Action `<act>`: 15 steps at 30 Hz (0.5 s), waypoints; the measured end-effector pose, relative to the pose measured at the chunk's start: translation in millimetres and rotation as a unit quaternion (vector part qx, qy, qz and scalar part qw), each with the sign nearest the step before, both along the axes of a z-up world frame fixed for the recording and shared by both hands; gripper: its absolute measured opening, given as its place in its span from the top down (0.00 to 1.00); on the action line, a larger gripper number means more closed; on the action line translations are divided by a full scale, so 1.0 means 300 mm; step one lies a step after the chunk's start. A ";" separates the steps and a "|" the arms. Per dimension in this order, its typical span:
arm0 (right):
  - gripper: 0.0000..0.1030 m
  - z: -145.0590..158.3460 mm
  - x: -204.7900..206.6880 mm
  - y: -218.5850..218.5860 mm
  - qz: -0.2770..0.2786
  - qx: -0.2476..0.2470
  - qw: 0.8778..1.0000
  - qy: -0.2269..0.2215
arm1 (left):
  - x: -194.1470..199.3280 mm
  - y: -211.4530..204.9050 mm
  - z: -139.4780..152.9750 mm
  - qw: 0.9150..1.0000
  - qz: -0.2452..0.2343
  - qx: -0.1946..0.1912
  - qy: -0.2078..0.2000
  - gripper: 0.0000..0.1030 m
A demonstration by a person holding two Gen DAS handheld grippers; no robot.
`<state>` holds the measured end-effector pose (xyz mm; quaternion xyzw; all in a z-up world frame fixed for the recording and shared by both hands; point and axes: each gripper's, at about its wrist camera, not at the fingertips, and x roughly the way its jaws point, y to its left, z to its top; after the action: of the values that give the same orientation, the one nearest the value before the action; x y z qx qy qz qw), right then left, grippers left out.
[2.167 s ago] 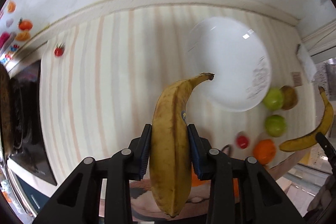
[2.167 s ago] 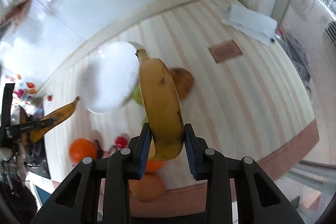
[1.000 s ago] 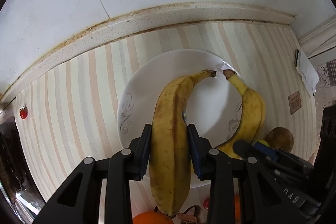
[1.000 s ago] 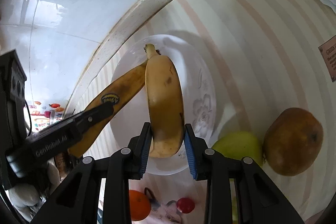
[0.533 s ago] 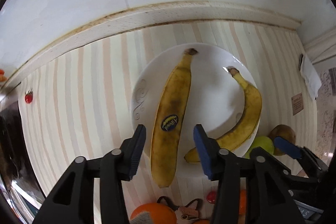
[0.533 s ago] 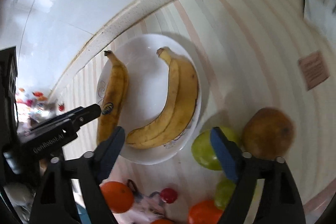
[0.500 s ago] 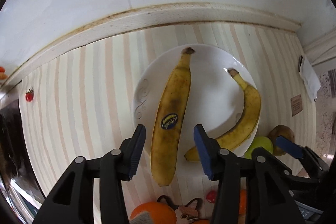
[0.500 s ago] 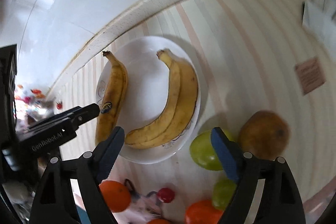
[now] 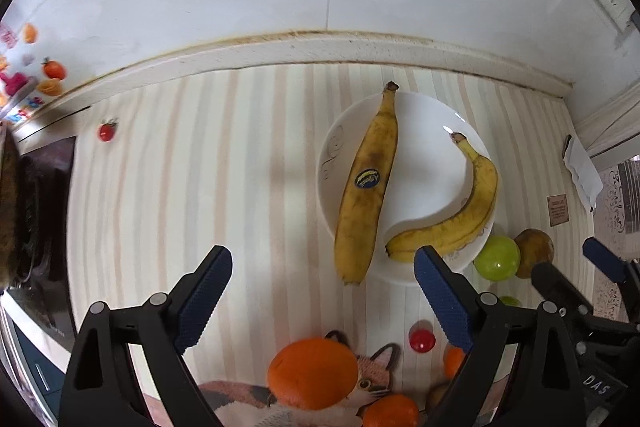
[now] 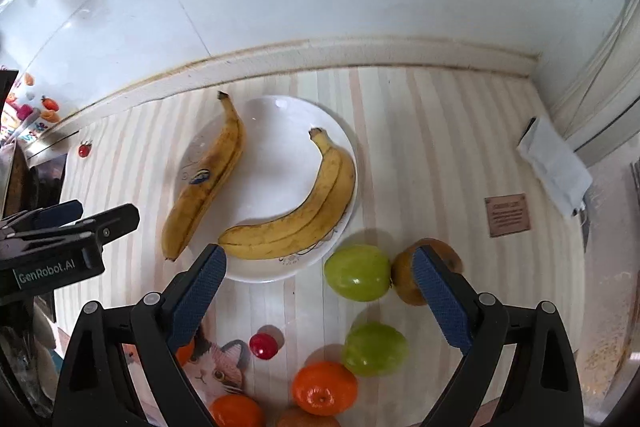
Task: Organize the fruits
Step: 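Grasp the large orange with the left tool while the right tool reaches the red apple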
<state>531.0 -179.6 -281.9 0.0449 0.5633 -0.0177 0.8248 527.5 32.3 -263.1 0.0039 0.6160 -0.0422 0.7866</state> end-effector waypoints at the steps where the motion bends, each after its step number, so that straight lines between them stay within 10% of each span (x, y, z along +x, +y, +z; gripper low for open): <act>1: 0.06 0.019 -0.016 0.003 0.002 -0.004 1.000 -0.007 | -0.018 0.003 0.017 1.000 0.002 0.001 -0.005 0.09; 15: 0.06 0.243 -0.249 -0.009 -0.008 0.015 0.997 -0.077 | -0.233 -0.017 0.268 0.996 0.002 -0.005 -0.092 0.09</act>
<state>456.2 -182.3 -209.0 0.0631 0.4984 -0.0122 0.8646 457.6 27.2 -182.7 0.0027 0.5407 -0.0436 0.8401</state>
